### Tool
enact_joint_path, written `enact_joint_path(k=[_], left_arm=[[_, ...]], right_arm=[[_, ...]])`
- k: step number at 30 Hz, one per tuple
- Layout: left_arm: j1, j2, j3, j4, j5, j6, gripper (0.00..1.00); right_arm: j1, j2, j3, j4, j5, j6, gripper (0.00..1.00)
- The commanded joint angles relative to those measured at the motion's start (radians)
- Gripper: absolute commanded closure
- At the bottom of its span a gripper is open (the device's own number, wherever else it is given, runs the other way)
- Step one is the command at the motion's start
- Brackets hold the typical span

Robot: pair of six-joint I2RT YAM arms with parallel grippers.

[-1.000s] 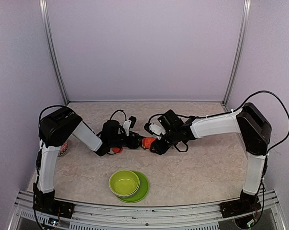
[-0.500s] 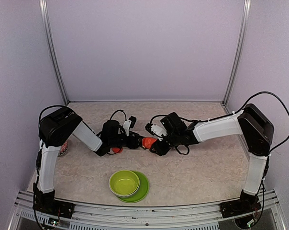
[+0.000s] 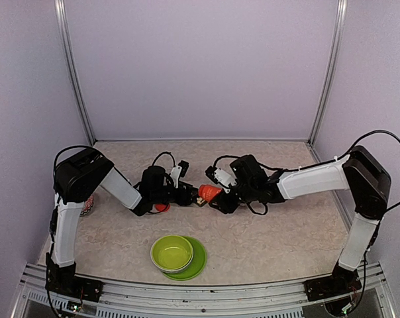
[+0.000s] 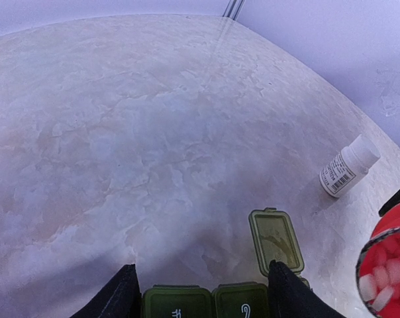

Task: Sort the pills into containers
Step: Pour the pill into the compartment of the pill container.

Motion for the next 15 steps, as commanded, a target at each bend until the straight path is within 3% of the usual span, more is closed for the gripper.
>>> enact_joint_path(k=[1, 15], left_arm=[[-0.007, 0.023, -0.014, 0.017, 0.008, 0.001, 0.36], [-0.01, 0.011, -0.021, 0.008, -0.001, -0.002, 0.34]], right_arm=[[0.013, -0.073, -0.06, 0.122, -0.022, -0.007, 0.57], [0.002, -0.189, -0.285, 0.467, -0.1, 0.0, 0.57]])
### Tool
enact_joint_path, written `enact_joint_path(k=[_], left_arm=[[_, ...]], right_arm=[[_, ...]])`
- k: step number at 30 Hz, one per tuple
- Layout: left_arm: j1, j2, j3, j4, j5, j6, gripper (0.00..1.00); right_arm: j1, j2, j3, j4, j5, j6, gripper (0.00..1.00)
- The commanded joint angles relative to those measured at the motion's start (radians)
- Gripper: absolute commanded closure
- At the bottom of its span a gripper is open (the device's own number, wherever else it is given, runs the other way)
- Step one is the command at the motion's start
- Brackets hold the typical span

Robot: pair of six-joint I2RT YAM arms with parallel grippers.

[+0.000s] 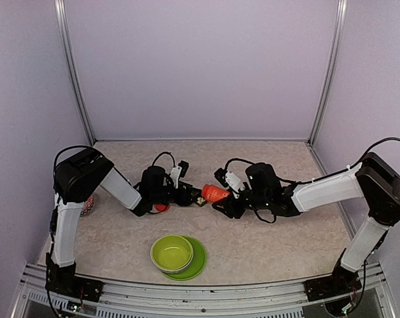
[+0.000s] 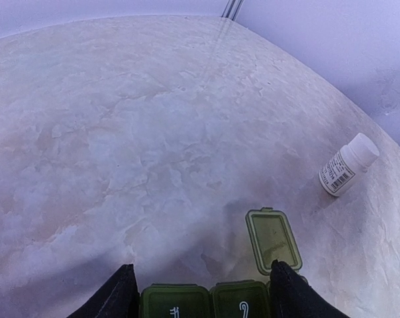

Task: Sort the pills into containers
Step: Pour the pill into the compartment of the pill container, then pick up the lid of the pill bottle from the center of the board.

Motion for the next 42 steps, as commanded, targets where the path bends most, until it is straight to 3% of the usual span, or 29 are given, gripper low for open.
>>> enact_joint_path(k=[1, 8, 27, 42], left_arm=[[-0.009, 0.01, -0.016, 0.0, -0.002, -0.002, 0.33], [-0.012, -0.025, -0.032, 0.0, 0.001, -0.008, 0.28], [-0.053, -0.093, -0.07, -0.061, -0.112, 0.105, 0.28], [-0.058, -0.135, -0.065, -0.055, -0.085, 0.075, 0.27]], right_arm=[[0.002, -0.061, -0.061, 0.205, -0.045, -0.001, 0.57], [0.002, -0.13, -0.159, 0.35, -0.066, -0.001, 0.57], [0.0, -0.163, -0.187, 0.351, -0.063, -0.007, 0.57], [0.0, -0.174, -0.19, 0.34, -0.066, -0.004, 0.57]])
